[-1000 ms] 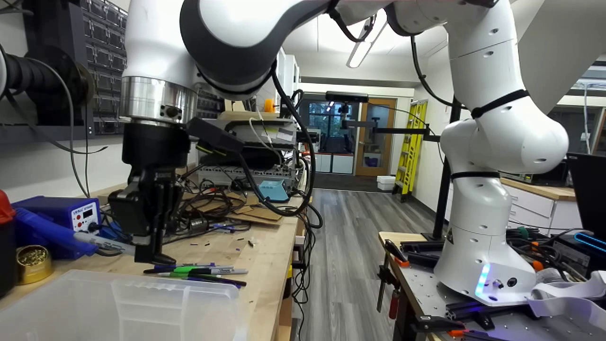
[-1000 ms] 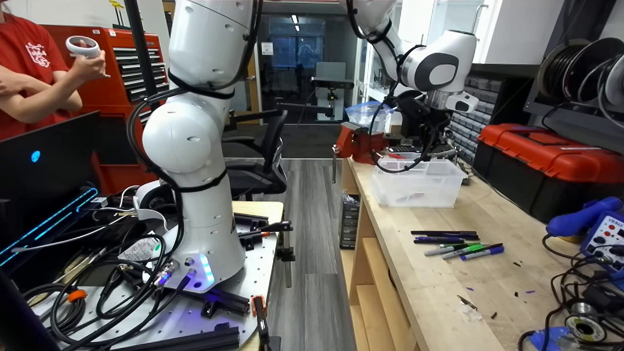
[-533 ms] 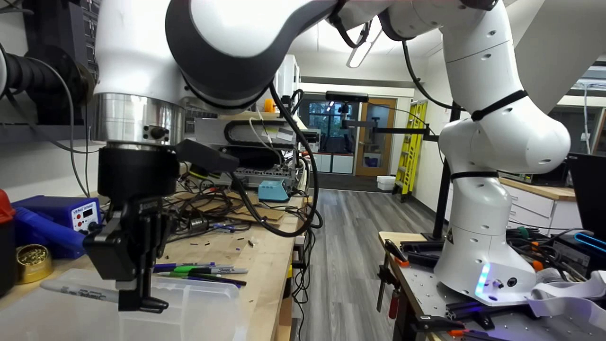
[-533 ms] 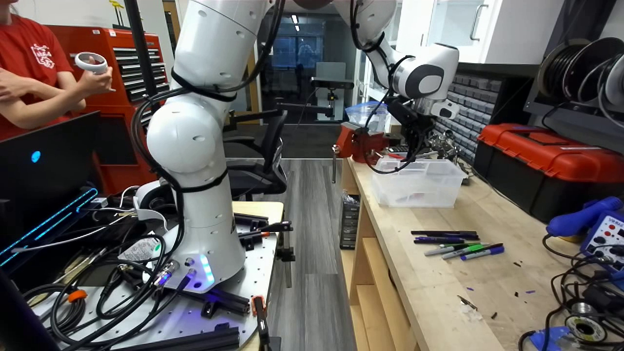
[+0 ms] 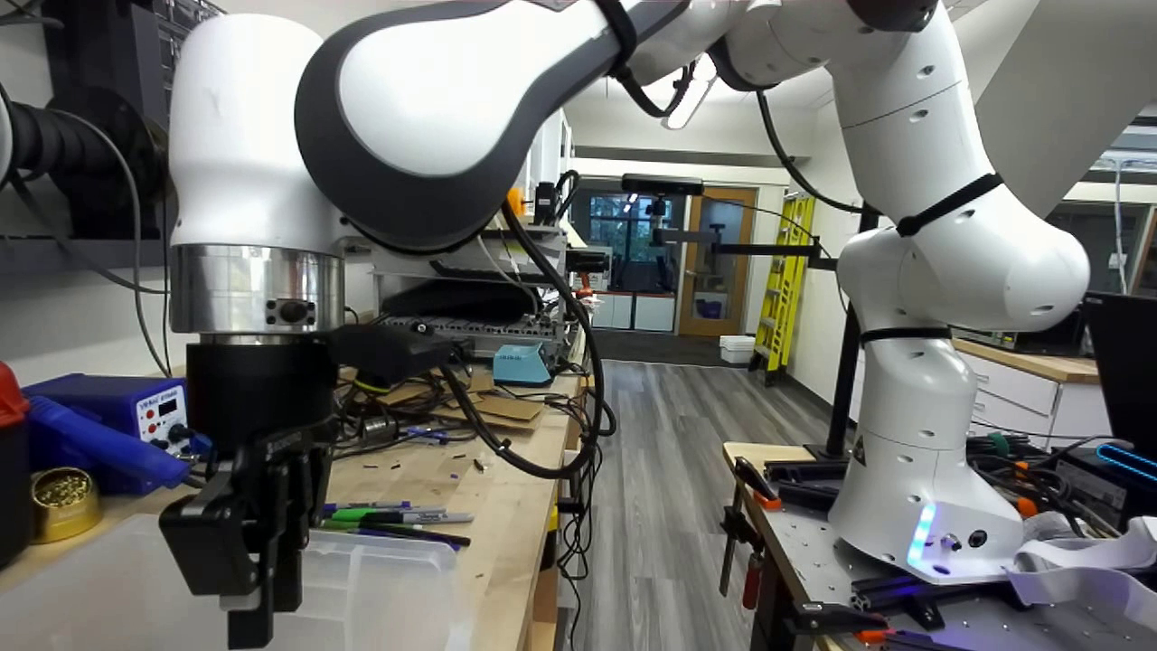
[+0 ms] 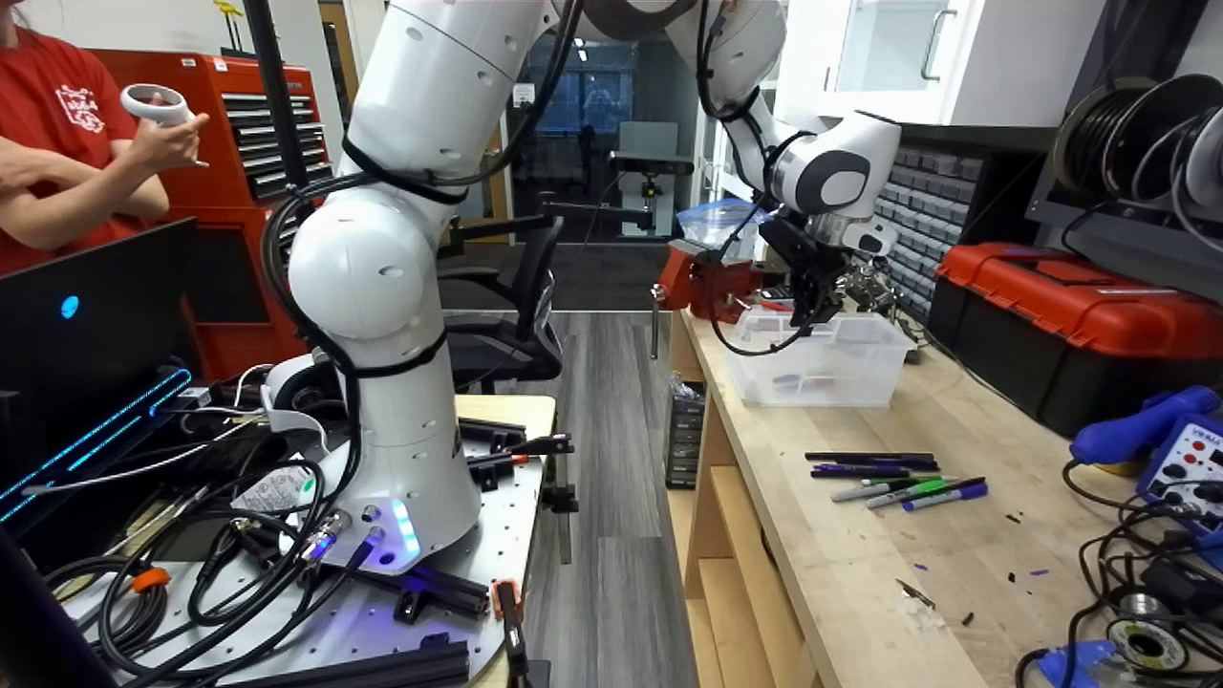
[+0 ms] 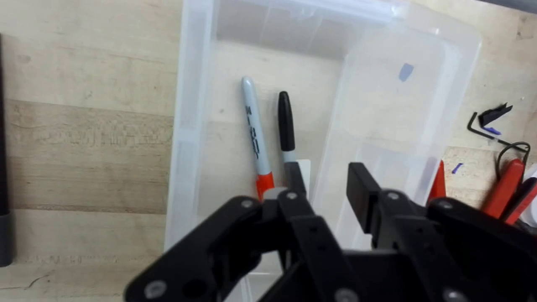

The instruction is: Put a pen in the storage box

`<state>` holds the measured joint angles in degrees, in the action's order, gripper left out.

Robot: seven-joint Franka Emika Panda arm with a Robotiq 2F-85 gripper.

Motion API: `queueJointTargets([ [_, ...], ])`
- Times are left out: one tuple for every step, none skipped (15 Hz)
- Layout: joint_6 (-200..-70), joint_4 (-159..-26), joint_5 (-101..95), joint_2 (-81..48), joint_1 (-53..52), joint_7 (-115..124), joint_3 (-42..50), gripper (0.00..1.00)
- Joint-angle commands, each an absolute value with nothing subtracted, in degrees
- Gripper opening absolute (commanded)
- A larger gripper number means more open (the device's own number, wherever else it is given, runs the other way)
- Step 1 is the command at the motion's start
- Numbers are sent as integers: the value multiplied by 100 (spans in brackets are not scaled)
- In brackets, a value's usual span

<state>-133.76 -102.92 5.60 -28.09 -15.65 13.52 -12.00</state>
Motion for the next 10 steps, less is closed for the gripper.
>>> queueJointTargets([
  [-13295, -10281, 568, -2644, -1585, 1328, -1102, 65],
  [-13330, -10320, 563, -2564, -1572, 1320, -1087, 70],
  [-13360, -10359, 571, -2482, -1547, 1300, -1075, 78],
  [-13387, -10398, 580, -2371, -1515, 1299, -1052, 84],
  [-13379, -10411, 549, -2294, -1507, 1333, -1011, 91],
  [-13358, -10413, 501, -2225, -1509, 1359, -961, 97],
  [-13359, -10417, 466, -2172, -1507, 1366, -924, 99],
  [-13329, -10422, 400, -2117, -1516, 1386, -874, 100],
  [-13378, -10229, 503, -2399, -1537, 1356, -934, 91],
  [-13375, -10229, 487, -2347, -1526, 1358, -910, 98],
])
